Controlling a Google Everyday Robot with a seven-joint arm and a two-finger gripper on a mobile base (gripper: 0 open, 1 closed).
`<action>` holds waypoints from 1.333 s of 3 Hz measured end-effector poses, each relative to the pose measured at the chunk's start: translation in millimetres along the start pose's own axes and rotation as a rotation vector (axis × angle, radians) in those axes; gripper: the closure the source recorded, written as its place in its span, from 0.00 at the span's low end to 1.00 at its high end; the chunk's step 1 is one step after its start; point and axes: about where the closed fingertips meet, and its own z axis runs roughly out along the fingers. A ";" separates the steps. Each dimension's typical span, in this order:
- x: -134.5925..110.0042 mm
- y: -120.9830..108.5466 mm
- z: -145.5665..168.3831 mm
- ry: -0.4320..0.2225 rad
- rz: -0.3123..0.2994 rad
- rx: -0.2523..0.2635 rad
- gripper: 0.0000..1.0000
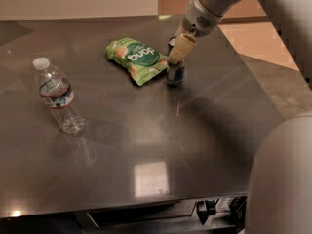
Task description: Move redbull can near green rice chip bag
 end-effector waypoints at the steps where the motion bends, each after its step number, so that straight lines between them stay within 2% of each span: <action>1: -2.9 -7.9 6.7 0.000 0.017 -0.008 0.83; 2: -4.2 -10.8 13.5 -0.002 0.025 -0.024 0.59; 4: -9.7 -10.3 21.0 -0.018 -0.004 -0.041 0.13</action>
Offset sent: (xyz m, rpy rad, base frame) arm 0.0156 0.0065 -0.0074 0.0101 0.0553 -0.0089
